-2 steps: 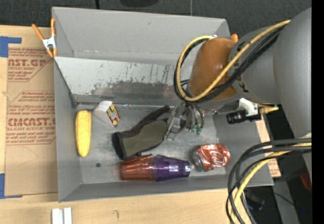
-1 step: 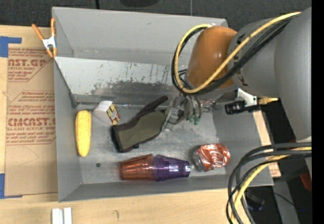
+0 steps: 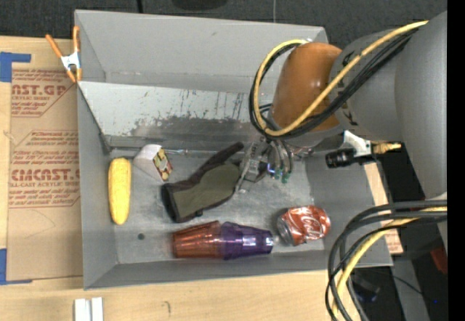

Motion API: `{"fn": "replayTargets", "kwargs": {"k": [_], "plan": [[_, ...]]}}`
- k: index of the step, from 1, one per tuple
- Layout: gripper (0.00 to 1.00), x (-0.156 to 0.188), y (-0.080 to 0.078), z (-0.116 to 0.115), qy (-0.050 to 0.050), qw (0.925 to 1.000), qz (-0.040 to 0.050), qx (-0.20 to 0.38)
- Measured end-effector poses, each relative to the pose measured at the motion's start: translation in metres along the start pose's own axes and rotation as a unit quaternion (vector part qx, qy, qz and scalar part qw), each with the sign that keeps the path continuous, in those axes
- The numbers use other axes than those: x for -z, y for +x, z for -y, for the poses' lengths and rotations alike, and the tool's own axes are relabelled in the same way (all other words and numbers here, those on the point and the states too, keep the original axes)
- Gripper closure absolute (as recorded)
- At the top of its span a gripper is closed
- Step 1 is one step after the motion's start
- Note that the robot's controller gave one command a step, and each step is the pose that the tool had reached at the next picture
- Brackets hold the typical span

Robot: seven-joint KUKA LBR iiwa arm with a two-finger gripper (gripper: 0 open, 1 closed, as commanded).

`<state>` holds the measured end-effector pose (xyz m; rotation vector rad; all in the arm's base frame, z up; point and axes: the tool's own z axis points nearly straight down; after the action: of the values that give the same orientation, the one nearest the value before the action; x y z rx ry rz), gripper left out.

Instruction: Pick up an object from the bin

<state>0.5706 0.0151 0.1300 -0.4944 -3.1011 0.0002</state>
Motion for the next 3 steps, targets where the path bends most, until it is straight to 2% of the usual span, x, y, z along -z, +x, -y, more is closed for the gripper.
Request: {"fn": "replayTargets", "kwargs": {"k": [1, 2, 3], "plan": [[1.00, -0.016, -0.007, 0.000, 0.000, 0.9969, 0.0020, 0.078], [1.00, 0.013, -0.008, 0.004, 0.001, 0.9831, -0.0040, 0.183], [1.00, 0.013, -0.020, -0.001, -0.002, 0.9827, 0.0106, 0.185]]}}
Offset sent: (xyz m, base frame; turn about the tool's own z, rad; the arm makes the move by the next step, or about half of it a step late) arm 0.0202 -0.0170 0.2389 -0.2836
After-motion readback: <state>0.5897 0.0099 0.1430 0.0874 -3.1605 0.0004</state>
